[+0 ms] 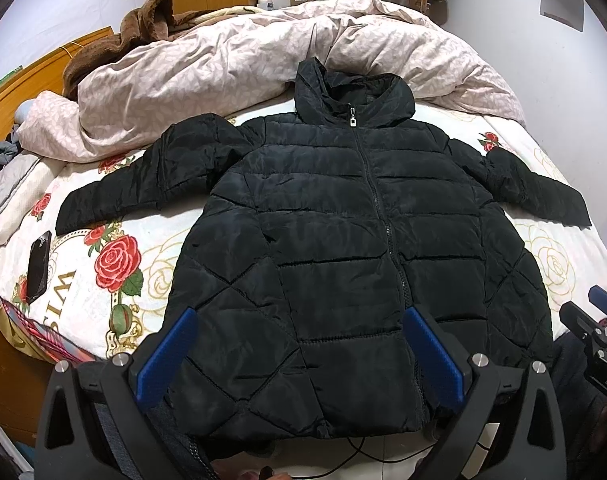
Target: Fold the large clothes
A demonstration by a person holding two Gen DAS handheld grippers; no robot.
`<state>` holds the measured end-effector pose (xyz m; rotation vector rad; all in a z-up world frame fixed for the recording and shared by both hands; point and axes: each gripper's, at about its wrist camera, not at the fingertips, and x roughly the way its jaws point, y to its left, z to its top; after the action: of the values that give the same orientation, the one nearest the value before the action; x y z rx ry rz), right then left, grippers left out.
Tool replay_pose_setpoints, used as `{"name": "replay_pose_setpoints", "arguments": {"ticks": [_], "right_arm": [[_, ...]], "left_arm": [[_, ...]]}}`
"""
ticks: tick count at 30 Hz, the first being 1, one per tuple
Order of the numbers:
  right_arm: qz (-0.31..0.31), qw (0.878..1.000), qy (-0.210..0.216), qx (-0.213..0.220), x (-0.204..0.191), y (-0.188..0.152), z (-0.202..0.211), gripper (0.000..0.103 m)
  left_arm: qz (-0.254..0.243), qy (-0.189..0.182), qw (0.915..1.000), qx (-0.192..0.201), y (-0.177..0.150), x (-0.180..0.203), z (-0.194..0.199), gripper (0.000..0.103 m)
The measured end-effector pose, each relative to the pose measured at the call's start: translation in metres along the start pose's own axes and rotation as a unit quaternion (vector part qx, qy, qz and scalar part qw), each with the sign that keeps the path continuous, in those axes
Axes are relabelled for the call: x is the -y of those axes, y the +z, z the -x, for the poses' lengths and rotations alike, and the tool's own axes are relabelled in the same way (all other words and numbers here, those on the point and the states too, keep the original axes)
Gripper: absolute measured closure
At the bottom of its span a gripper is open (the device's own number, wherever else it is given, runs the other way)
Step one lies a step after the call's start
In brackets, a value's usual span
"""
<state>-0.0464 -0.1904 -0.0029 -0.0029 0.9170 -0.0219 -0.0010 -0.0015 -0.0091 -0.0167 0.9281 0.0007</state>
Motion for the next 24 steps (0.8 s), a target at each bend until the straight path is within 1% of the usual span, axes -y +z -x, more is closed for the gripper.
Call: {"name": "replay_pose_setpoints", "arguments": {"ticks": [24], "right_arm": [[0.000, 1.000, 0.000, -0.002, 0.0006, 0.0000, -0.0006, 0.026]], "left_arm": [[0.002, -0.003, 1.0000, -0.002, -0.0013, 0.0022, -0.0009, 0.000]]}}
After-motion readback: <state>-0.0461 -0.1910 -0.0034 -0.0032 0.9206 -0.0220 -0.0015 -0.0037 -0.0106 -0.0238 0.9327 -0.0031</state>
